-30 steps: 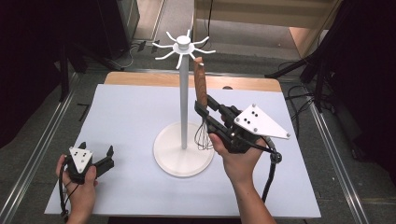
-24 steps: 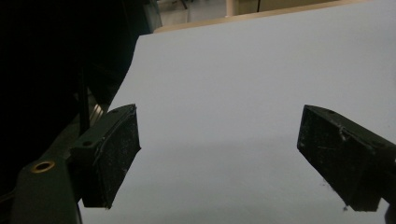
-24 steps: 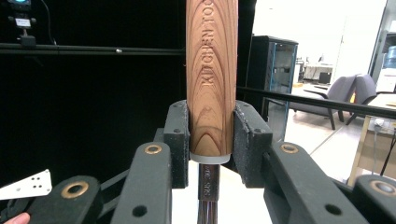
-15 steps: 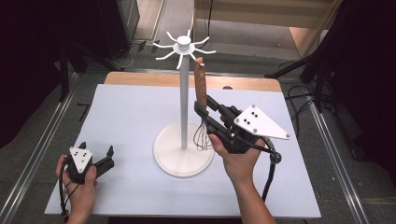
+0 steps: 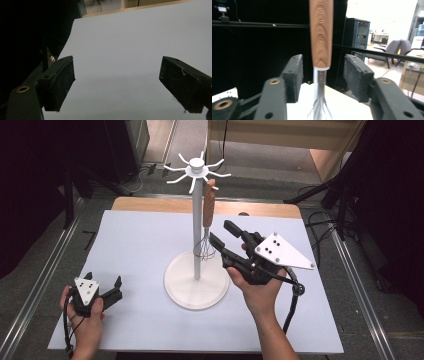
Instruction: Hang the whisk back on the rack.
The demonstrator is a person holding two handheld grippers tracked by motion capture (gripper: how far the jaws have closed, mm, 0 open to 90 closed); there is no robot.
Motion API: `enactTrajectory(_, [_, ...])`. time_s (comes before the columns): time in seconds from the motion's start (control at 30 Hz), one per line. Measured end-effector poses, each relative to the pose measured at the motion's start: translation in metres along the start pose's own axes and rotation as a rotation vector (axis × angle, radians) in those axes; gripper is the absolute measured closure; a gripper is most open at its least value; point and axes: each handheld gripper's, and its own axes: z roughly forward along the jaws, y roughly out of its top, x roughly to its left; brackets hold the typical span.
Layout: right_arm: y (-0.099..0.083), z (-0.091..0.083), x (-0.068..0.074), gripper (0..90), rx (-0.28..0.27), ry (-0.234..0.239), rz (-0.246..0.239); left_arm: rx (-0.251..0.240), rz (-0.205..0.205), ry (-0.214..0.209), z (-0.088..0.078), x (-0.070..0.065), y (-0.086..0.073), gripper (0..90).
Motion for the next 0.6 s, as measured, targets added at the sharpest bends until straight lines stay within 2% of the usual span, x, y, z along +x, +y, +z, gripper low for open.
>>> enactTrajectory(0.1, [-0.001,-0.002,-0.002,44.0,0.003,-0.013,-0.007,0.001,0.002,0.000,0.000,0.000,0.000,13.6])
enactTrajectory(0.13, [-0.002,-0.004,-0.004,39.8,0.012,-0.031,-0.012,0.000,0.001,0.000,0.000,0.000,0.000,13.6])
enactTrajectory(0.23, [-0.003,-0.006,-0.007,37.1,0.026,-0.052,-0.014,0.001,0.000,0.001,0.000,0.000,0.000,13.7])
enactTrajectory(0.3, [-0.006,-0.009,-0.012,32.7,0.048,-0.078,-0.004,0.001,0.002,0.001,0.000,0.000,0.000,13.7])
enactTrajectory(0.37, [-0.007,-0.009,-0.013,31.7,0.049,-0.085,-0.003,0.001,0.000,0.001,0.000,0.000,0.000,13.6])
enactTrajectory(0.4, [-0.009,-0.012,-0.017,26.4,0.058,-0.110,0.001,0.001,0.001,0.002,0.000,0.000,0.000,13.6])
enactTrajectory(0.43, [-0.009,-0.013,-0.018,22.6,0.065,-0.123,0.008,0.001,0.001,0.001,0.000,0.000,0.000,13.6])
enactTrajectory(0.47, [-0.009,-0.013,-0.018,22.6,0.065,-0.123,0.008,0.001,0.001,0.001,0.000,0.000,0.000,13.6])
enactTrajectory(0.5, [-0.011,-0.014,-0.023,17.8,0.081,-0.138,0.019,0.001,0.001,0.001,0.000,0.000,0.000,13.6])
enactTrajectory(0.6, [-0.015,-0.016,-0.028,14.9,0.098,-0.161,0.020,0.001,0.001,0.002,0.000,0.000,0.000,13.6])
